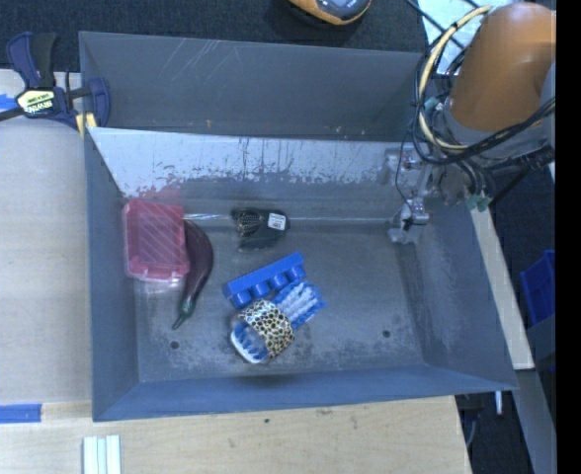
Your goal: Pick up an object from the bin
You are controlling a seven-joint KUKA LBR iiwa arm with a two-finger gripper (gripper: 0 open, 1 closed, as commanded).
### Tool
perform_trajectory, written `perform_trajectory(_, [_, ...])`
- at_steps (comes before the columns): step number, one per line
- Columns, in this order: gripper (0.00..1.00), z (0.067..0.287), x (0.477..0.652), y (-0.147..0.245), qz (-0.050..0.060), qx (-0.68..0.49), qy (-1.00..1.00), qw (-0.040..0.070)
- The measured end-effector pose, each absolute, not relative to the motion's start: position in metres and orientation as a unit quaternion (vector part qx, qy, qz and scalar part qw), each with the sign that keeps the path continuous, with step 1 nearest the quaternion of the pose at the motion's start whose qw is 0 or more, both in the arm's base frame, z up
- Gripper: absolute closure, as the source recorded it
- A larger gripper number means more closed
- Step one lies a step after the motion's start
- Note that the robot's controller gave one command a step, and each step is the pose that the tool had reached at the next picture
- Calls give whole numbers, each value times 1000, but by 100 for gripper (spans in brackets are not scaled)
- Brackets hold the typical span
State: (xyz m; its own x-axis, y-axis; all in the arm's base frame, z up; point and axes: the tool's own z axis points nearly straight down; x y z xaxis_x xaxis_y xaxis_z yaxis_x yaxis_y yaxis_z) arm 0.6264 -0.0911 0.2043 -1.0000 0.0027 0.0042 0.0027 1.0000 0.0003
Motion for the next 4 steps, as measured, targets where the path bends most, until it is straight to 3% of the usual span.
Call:
perform_trajectory(1, [0,210,628,-91,0,0,-1000,-2])
perform_trajectory(2, [0,179,600,-14,-1,102,-995,1])
perform_trajectory(3, [0,151,626,58,-1,20,-1000,-6])
perform_trajectory(4, [0,227,594,-38,2,172,-985,-3])
